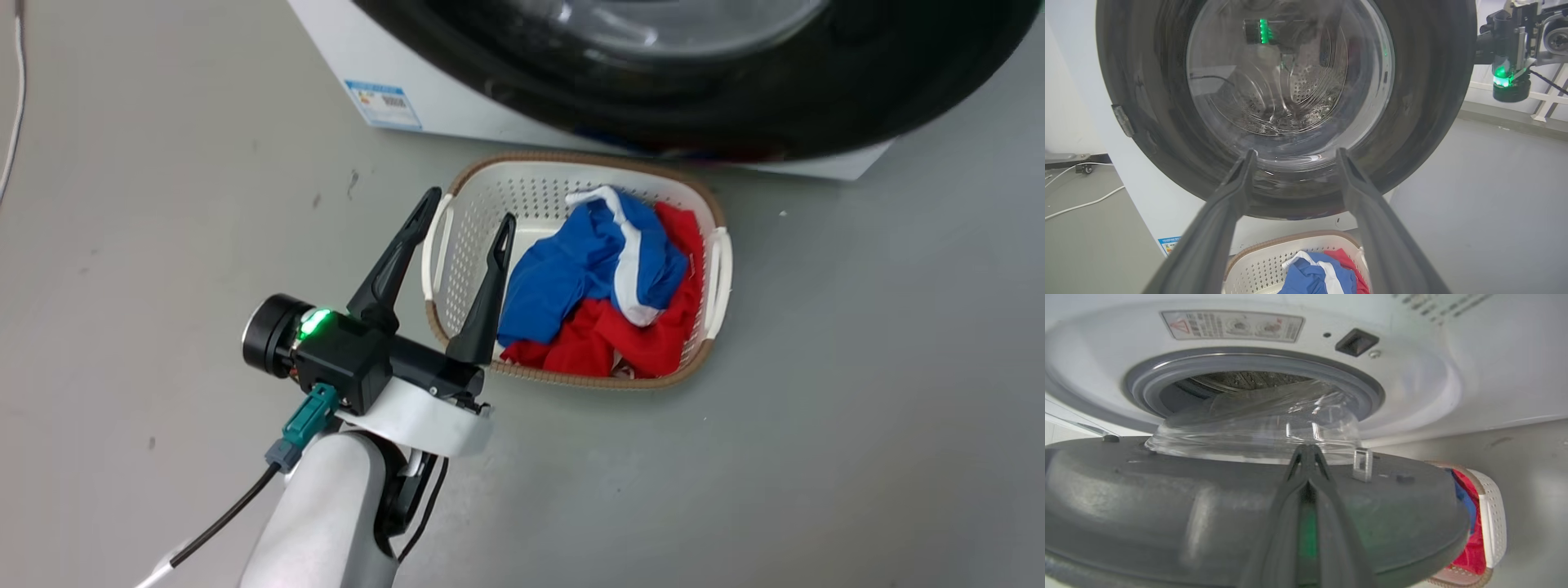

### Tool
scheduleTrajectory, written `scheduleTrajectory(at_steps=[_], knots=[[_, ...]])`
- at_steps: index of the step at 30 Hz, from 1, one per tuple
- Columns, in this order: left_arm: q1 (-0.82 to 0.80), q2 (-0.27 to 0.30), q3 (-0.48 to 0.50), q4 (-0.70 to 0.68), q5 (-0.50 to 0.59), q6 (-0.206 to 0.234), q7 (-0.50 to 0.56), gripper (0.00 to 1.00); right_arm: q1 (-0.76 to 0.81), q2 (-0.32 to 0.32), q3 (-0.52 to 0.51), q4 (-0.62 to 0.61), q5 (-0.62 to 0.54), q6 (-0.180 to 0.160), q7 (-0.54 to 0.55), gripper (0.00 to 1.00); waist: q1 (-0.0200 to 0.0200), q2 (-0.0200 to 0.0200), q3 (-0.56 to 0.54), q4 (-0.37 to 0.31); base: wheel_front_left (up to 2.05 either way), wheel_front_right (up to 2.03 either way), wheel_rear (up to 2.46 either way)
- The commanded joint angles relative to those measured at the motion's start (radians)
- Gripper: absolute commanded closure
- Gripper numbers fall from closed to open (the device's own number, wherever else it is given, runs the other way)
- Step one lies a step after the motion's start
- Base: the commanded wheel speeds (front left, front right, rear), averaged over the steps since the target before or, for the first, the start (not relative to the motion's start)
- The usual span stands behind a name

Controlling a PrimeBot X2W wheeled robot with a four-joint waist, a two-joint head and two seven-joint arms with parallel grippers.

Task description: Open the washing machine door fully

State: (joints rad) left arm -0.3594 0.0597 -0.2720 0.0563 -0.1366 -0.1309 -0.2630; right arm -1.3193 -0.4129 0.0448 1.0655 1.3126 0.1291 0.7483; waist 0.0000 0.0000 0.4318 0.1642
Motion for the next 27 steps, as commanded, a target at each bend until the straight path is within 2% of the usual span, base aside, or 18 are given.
scheduleTrajectory(at_steps=[1, 7, 16, 27], knots=[[0.015, 0.006, 0.002, 0.004, -0.004, 0.001, -0.003, 0.0, 0.04, 0.044, 0.019, -0.015, 0.008, 0.003, 0.047, 1.0, 0.0, 0.0, -0.03, -0.018, 0.0, 0.0, 0.0], [0.05, 0.012, 0.008, 0.023, -0.006, 0.001, -0.003, 0.0, 0.153, 0.062, 0.041, -0.081, 0.02, 0.003, 0.14, 1.0, 0.0, 0.0, -0.104, -0.051, 0.0, 0.0, 0.0], [0.116, 0.017, 0.023, 0.052, -0.01, 0.001, -0.003, 0.0, 0.352, 0.15, 0.075, -0.238, 0.054, 0.003, 0.241, 1.0, 0.0, 0.0, -0.215, -0.085, 0.0, 0.0, 0.0], [0.174, 0.025, 0.027, 0.061, -0.015, 0.0, -0.003, 0.0, 0.584, 0.26, 0.124, -0.453, 0.093, 0.003, 0.323, 1.0, 0.0, 0.0, -0.306, -0.073, 0.0, 0.0, 0.0]])
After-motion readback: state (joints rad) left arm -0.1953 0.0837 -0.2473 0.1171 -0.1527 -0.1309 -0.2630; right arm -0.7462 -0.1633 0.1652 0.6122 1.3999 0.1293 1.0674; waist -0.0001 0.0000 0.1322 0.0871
